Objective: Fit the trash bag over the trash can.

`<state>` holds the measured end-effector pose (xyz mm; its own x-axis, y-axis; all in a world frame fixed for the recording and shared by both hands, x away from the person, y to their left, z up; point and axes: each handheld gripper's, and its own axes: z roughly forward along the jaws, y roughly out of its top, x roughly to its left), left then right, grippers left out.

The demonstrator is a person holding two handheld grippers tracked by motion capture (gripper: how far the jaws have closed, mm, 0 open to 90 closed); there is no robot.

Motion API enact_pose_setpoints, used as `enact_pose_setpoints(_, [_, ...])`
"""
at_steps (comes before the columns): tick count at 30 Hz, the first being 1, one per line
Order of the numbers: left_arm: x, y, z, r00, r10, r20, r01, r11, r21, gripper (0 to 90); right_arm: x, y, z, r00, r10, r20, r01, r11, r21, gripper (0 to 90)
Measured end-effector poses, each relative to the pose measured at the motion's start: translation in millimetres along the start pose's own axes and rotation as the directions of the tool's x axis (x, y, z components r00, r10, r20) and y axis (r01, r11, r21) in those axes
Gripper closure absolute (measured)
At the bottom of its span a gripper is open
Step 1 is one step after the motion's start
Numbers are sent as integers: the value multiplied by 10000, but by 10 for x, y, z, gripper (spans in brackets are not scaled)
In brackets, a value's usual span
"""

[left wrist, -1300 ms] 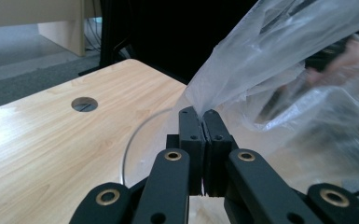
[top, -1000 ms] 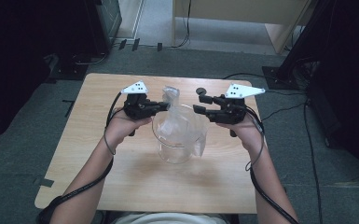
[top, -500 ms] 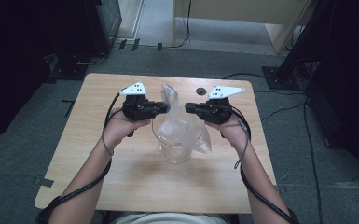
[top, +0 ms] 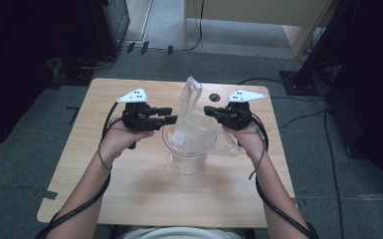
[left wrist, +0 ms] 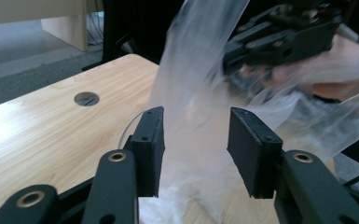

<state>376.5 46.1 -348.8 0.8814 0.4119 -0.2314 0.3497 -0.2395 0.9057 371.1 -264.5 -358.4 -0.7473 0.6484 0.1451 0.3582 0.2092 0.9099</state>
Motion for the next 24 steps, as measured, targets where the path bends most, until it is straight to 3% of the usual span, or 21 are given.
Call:
enact_pose_setpoints(5, [-130, 93, 61, 9992, -403, 19, 403, 9992, -1, 518, 47, 8, 20, 9999, -107, -33, 107, 9999, 60, 900])
enact_pose_setpoints(10, [-179, 107, 137, 9959, -468, -773, 464, 9989, -66, 520, 111, 37, 21, 9996, -215, -161, 215, 9998, -6, 900])
enact_pose_setpoints(13, [-138, 50, 217, 9907, -885, -1030, 909, 9957, 184, 522, 151, 47, 29, 9993, -293, -238, 293, 9996, -13, 900])
enact_pose_setpoints(14, [-123, 27, 242, 9889, -1060, -1043, 1099, 9934, 329, 545, 159, 46, 33, 9992, -302, -275, 302, 9995, 3, 900])
enact_pose_setpoints(18, [-86, -53, 302, 9889, -816, -1239, 929, 9918, 878, 653, 171, 27, 57, 9990, -321, -325, 325, 9994, 120, 900])
enact_pose_setpoints(21, [-38, -73, 264, 9886, -670, -1348, 819, 9907, 1082, 787, 148, 13, 39, 9992, -378, -118, 381, 9990, 236, 900])
enact_pose_setpoints(24, [7, -78, 188, 9888, -588, -1372, 747, 9907, 1137, 857, 95, -1, -22, 9995, -303, 56, 302, 9993, 213, 900])
